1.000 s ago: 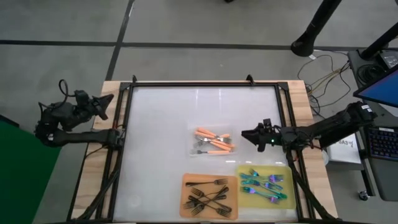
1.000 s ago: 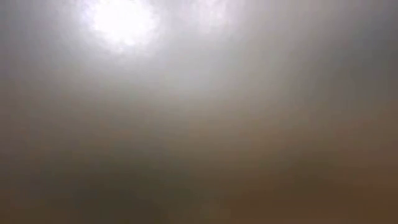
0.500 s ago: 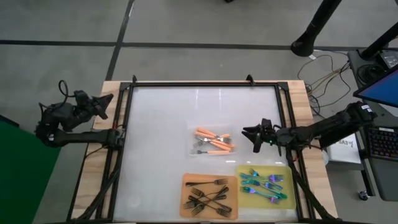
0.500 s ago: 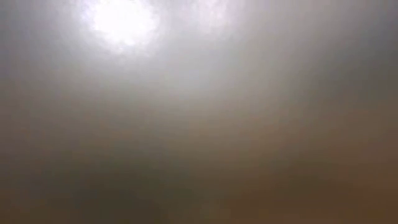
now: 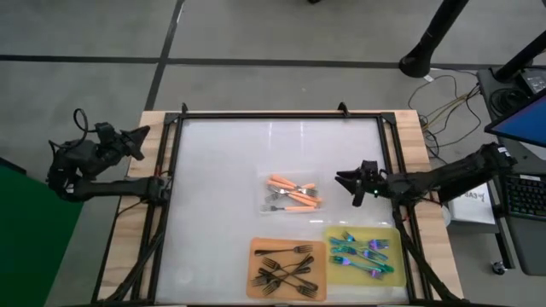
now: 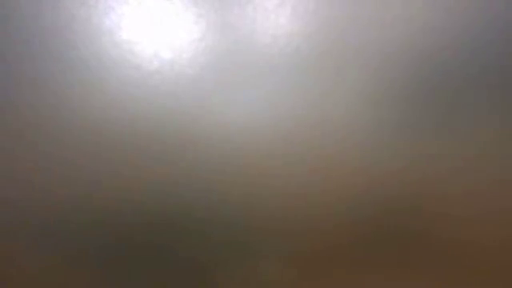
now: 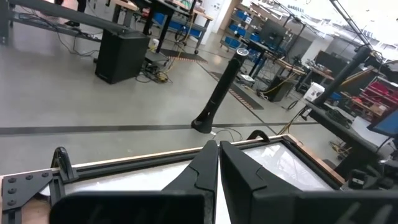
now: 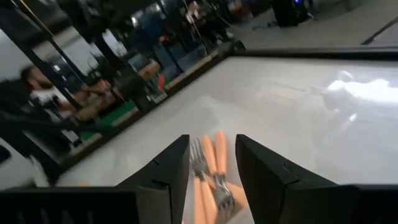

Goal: Sort silverware by color (type)
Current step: Return to Home Position

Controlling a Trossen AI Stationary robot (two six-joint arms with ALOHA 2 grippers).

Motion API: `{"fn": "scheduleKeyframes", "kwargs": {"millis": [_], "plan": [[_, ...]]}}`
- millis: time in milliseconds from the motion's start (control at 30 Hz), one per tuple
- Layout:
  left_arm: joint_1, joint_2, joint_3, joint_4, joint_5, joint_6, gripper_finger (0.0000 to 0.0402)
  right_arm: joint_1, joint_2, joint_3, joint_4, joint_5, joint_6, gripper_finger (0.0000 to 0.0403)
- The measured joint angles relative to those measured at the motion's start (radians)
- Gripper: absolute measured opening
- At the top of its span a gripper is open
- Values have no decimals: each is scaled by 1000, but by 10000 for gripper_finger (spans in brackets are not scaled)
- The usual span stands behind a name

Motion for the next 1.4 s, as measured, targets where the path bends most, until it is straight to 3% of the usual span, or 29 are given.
{"fn": "scheduleKeyframes", "kwargs": {"millis": [400, 1000, 1400], "plan": [[0, 0, 0, 2, 0, 0, 0, -30, -267, -5, -103, 0, 0, 121], [-8, -13, 10, 12, 5, 3, 0, -173, -529, -5, -218, 0, 0, 121], [-7, -12, -54, 81, 7, 3, 0, -217, -531, -5, -217, -1, 0, 121]]}}
